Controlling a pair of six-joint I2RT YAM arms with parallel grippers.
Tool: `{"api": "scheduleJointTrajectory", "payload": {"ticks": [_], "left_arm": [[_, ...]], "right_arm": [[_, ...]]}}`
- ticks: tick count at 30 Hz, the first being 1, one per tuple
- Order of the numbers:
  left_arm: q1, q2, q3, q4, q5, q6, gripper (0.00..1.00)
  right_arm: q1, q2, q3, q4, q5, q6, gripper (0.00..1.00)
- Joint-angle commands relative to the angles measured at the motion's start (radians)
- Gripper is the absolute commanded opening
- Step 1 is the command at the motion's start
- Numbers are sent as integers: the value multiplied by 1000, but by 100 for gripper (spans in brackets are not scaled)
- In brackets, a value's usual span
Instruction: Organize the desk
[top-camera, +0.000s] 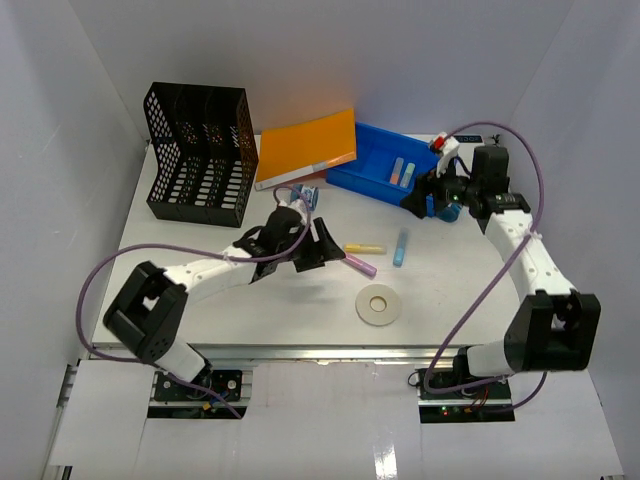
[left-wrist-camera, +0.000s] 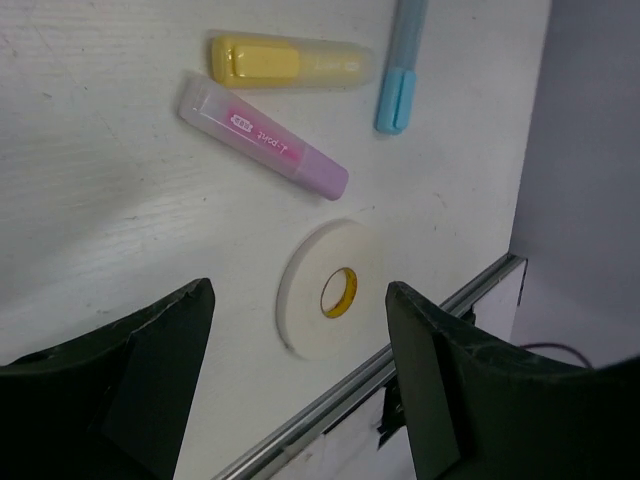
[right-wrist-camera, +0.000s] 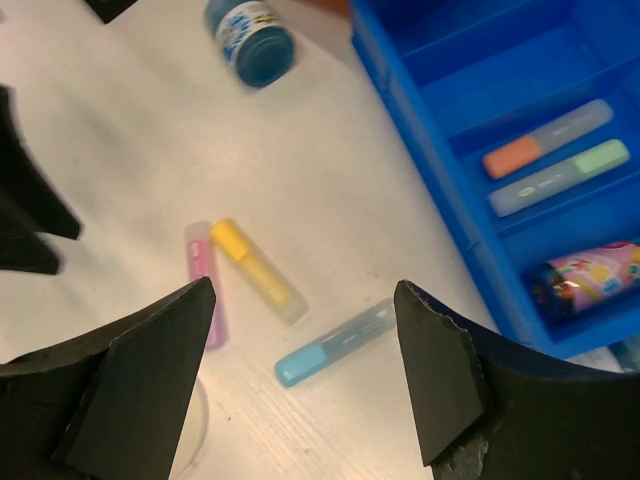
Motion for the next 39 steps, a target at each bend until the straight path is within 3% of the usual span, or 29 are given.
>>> {"api": "scheduleJointTrajectory", "payload": {"ticks": [1,6,11,24,33,39], "left_arm": [[-81,152,251,-300,-106,-238,80],[-150,334,503,-557,-275,-332,74],[-176,509,709,-780,-328,-368,74],[-188,766,1064,-1047,-444,-342,63],[-189,708,915,-1017,-479,-294,44],[-189,611,796,-949,-505,-223,24]], "right_arm": [[-9,-92,-236,1,-80,-84,79],[-127,-202,-292,26,-174,-59,80],[-187,-217,-303,13,-230,-39,80],[-224,-238,-300,1,-283,-32,79],[-245,-230,-301,-10,-306,-34,79],[-252,-217,-303,-15,-318,-36,79]]}}
